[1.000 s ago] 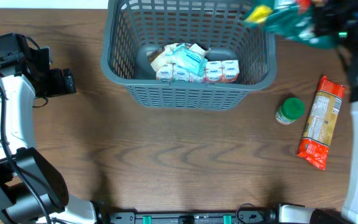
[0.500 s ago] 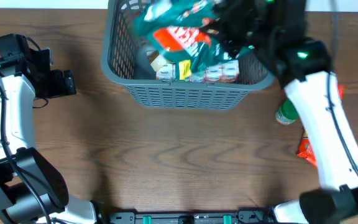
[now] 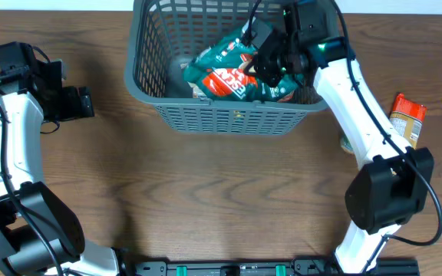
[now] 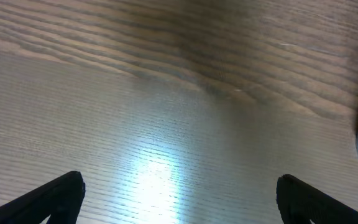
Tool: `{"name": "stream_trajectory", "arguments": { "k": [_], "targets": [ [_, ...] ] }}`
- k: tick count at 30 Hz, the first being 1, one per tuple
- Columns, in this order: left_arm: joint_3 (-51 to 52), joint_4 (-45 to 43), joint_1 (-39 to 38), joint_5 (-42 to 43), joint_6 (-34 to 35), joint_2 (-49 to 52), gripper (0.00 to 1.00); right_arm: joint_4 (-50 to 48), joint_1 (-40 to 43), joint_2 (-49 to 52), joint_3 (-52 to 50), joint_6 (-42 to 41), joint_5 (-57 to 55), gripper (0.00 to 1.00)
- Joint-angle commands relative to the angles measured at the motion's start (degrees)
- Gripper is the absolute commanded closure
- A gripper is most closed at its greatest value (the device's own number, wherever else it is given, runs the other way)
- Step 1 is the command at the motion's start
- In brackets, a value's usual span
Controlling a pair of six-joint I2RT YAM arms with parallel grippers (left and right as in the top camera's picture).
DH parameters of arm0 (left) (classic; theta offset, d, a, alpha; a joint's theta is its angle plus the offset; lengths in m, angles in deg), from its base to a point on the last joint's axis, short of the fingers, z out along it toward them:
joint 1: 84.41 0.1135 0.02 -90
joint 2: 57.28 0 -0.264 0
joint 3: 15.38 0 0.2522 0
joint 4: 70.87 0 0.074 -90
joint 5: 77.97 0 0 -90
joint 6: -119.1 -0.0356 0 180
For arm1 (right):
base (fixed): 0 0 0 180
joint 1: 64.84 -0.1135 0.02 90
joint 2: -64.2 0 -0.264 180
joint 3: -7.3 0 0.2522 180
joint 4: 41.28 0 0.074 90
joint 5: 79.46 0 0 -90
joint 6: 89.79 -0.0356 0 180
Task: Pack container
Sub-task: 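Carry the coffee bag over the basket and release it inside, then move the right gripper down to the red pasta packet and grasp it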
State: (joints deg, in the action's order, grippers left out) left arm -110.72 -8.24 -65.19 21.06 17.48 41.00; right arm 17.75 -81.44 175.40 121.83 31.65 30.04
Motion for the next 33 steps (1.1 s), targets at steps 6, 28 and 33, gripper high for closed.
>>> {"name": "stream_trajectory", "arguments": {
  "k": [6, 28, 33],
  "targets": [
    [-0.3, 0.3, -0.1, 0.4, -0.5, 0.2, 0.01, 2.8, 0.1, -0.6, 1.6, 0.2, 0.3, 0.23],
    [-0.3, 0.3, -0.1, 0.4, -0.5, 0.2, 0.01, 28.3, 5.9, -7.4, 37.2, -41.8, -36.4, 0.01],
    [-0.3, 0.3, -0.1, 0.9, -0.5, 0.2, 0.01, 42.2, 16.3, -10.1, 37.3, -54.4, -37.2, 0.01]
  ]
}}
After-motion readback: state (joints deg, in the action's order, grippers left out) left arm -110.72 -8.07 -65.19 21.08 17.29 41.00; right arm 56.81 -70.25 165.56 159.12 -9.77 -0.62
